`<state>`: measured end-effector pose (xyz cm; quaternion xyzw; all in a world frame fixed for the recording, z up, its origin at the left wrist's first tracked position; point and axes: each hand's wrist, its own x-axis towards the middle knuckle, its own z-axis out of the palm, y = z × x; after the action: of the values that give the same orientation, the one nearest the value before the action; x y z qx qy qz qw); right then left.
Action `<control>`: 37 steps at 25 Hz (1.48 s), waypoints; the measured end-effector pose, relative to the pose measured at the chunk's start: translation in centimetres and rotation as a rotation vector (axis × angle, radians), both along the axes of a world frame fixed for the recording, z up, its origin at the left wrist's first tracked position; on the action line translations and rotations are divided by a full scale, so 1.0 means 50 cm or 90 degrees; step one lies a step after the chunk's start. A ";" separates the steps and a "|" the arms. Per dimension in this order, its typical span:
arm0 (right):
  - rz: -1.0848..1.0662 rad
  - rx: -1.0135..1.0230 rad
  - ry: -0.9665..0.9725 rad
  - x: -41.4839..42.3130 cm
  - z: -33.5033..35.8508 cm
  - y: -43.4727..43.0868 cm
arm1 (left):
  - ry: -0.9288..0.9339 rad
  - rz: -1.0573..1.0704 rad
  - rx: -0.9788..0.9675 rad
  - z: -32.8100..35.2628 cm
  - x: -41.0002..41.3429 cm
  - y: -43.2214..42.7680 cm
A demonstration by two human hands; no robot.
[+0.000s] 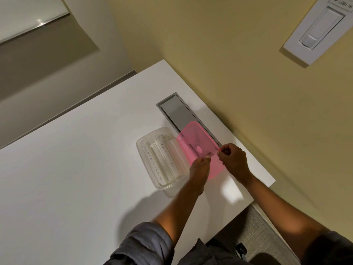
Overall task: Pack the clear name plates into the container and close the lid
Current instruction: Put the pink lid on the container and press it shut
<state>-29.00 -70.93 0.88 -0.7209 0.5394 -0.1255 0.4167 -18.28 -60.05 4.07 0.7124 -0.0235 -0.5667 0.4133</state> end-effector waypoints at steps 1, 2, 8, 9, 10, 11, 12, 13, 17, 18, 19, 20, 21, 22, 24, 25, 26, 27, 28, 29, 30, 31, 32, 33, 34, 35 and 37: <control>-0.001 -0.013 -0.011 0.003 0.012 0.011 | 0.004 0.024 -0.002 0.007 0.004 0.000; 0.000 -0.029 -0.022 0.007 0.024 0.023 | 0.018 0.044 -0.014 0.012 0.006 0.001; 0.031 -0.089 -0.079 0.018 0.088 0.090 | 0.080 0.165 -0.156 0.050 0.009 0.021; 0.040 -0.092 -0.088 0.020 0.093 0.100 | 0.085 0.176 -0.178 0.054 0.012 0.026; 0.047 -0.098 -0.097 0.023 0.096 0.112 | 0.080 0.181 -0.197 0.057 0.015 0.032; 0.056 -0.111 -0.098 0.027 0.096 0.122 | 0.070 0.185 -0.206 0.059 0.017 0.037; 0.065 -0.125 -0.093 0.031 0.095 0.132 | 0.053 0.188 -0.202 0.060 0.019 0.042; 0.076 -0.143 -0.081 0.035 0.094 0.142 | 0.034 0.198 -0.190 0.065 0.020 0.048; 0.159 -0.202 -0.068 0.047 0.096 0.173 | 0.007 0.236 -0.166 0.064 0.041 0.080; 0.187 -0.196 -0.083 0.049 0.096 0.176 | 0.004 0.235 -0.166 0.064 0.051 0.090; 0.203 -0.180 -0.098 0.051 0.098 0.178 | 0.003 0.233 -0.166 0.064 0.062 0.100; 0.203 -0.161 -0.104 0.055 0.103 0.180 | 0.003 0.231 -0.168 0.066 0.073 0.111; 0.185 -0.153 -0.097 0.059 0.108 0.177 | 0.010 0.235 -0.175 0.068 0.085 0.121; 0.153 -0.148 -0.082 0.063 0.110 0.171 | 0.020 0.243 -0.184 0.069 0.097 0.131; 0.080 -0.135 -0.049 0.069 0.115 0.149 | 0.028 0.252 -0.192 0.071 0.119 0.148; 0.058 -0.117 -0.036 0.072 0.118 0.137 | 0.027 0.256 -0.194 0.069 0.129 0.156; 0.044 -0.098 -0.029 0.075 0.121 0.127 | 0.025 0.258 -0.197 0.068 0.137 0.164; 0.035 -0.071 -0.024 0.078 0.123 0.118 | 0.022 0.261 -0.199 0.068 0.145 0.170; 0.030 -0.042 -0.026 0.082 0.124 0.113 | 0.020 0.263 -0.201 0.068 0.152 0.177; 0.024 -0.018 -0.032 0.088 0.126 0.111 | 0.017 0.263 -0.203 0.068 0.158 0.183; 0.020 -0.003 -0.035 0.094 0.128 0.109 | 0.015 0.266 -0.203 0.064 0.165 0.189; 0.015 0.007 -0.037 0.101 0.127 0.107 | 0.014 0.272 -0.202 0.062 0.169 0.195; 0.013 0.011 -0.037 0.107 0.125 0.104 | 0.012 0.282 -0.198 0.060 0.172 0.201; 0.013 0.015 -0.036 0.113 0.121 0.101 | 0.009 0.299 -0.185 0.057 0.174 0.207; 0.016 0.025 -0.036 0.119 0.120 0.100 | -0.002 0.319 -0.163 0.052 0.176 0.212; 0.017 0.036 -0.038 0.126 0.118 0.100 | -0.026 0.340 -0.133 0.046 0.178 0.219; 0.017 0.058 -0.049 0.138 0.112 0.101 | -0.085 0.386 -0.081 0.029 0.183 0.231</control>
<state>-22.08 -65.87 6.46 -0.7031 0.5183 -0.1226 0.4712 -9.11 -48.50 5.53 0.6952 0.1276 -0.3667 0.6050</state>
